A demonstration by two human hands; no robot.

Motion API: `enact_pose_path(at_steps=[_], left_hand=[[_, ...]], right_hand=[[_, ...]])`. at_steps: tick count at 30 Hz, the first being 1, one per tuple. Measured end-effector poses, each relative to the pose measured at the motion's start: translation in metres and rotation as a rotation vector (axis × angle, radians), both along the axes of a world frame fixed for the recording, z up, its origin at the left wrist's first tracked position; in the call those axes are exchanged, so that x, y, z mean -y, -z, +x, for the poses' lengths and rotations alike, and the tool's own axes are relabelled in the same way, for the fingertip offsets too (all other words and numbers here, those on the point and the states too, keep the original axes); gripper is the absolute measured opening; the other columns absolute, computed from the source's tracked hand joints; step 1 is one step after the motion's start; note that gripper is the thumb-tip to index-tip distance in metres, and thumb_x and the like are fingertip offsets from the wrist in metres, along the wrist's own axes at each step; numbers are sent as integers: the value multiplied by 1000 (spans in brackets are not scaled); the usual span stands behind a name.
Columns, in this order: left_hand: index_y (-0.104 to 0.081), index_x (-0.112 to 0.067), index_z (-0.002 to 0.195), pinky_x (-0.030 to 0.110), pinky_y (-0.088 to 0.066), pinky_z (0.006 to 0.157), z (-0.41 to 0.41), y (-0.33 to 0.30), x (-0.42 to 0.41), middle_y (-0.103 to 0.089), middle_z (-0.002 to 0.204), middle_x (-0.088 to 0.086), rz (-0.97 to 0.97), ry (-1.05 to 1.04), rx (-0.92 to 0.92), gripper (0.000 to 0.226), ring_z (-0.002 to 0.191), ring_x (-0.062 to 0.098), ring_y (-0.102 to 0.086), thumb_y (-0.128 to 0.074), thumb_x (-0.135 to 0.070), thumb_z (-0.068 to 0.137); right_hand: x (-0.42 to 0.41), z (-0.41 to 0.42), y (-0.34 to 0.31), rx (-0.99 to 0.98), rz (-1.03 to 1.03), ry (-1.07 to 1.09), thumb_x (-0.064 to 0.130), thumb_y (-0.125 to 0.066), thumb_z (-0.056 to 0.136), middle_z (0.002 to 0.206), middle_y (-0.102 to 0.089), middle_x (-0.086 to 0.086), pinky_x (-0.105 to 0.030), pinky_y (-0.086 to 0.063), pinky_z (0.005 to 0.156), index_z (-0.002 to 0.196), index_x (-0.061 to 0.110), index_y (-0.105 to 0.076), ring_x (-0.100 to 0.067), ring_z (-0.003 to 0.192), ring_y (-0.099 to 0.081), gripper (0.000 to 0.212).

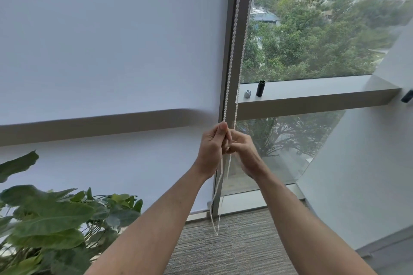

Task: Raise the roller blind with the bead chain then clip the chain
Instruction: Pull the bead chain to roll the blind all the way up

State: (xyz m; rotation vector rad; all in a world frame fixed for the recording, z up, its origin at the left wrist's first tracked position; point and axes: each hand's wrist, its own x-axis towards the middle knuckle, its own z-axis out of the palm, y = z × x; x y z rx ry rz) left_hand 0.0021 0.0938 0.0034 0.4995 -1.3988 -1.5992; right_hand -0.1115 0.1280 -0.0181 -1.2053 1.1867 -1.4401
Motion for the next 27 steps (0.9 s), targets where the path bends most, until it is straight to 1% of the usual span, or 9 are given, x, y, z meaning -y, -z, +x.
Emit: enact_pose_path(at_steps=[3,5,7,9,12,16,22,25,27], left_hand=[[-53,-17,66,31,-20,46,11,15,-2,-32,49,-2,7,-12,68,41,45,12,-26,-42,-37,100],[-55,-19,66,30,-20,46,12,19,-3,-34,49,-4,22,-17,93,40,44,10,-26,-44,-39,99],[-56,-18,66,24,-23,45,9,19,-4,-36,47,-8,34,-15,105,39,43,8,-28,-45,-40,97],[-56,-19,66,20,-26,45,6,21,-6,-37,47,-10,33,-2,113,41,43,8,-28,-42,-34,101],[-56,-22,64,20,-26,43,3,23,-8,-35,46,-8,26,11,127,44,42,8,-27,-38,-27,104],[-56,-23,65,27,-21,44,5,30,-13,-34,51,-2,24,15,176,41,45,10,-27,-40,-29,102],[-59,-20,70,29,-21,49,16,38,-15,-32,59,5,9,45,253,41,50,11,-27,-39,-26,105],[-64,-29,68,24,-29,52,23,36,-11,-38,59,3,-57,83,295,47,53,11,-33,-37,-24,106],[-68,-32,72,23,-40,58,30,38,-6,-51,65,7,-108,88,339,46,60,12,-47,-36,-23,105]], right_hand=[[0,-5,-27,140,-21,-22,1,-53,65,107,-73,-10,-30,-53,84,112,5,-70,-23,104,-68,50],[3,-1,-47,155,-89,-19,8,-54,74,114,-69,-17,-39,-53,91,115,4,-67,-31,108,-65,44],[7,10,-69,164,-176,-18,20,-49,92,105,-68,-17,-43,-53,84,118,4,-65,-32,93,-65,34],[12,21,-89,174,-262,23,30,-40,101,84,-63,-9,-35,-49,60,113,8,-65,-21,68,-57,36],[18,36,-103,159,-326,178,34,-37,104,56,-42,7,-22,-25,41,85,15,-64,-8,46,-31,38],[17,45,-92,127,-326,305,33,-40,102,49,-35,10,-20,-22,37,65,24,-52,-6,42,-27,40],[15,48,-72,133,-307,337,34,-43,100,48,-34,8,-18,-21,36,61,25,-52,-6,39,-26,41],[14,49,-70,136,-295,329,35,-43,100,48,-34,10,-18,-22,37,61,25,-52,-5,39,-26,41],[12,48,-70,138,-301,325,35,-43,100,47,-35,11,-18,-22,37,61,25,-52,-5,38,-27,41]])
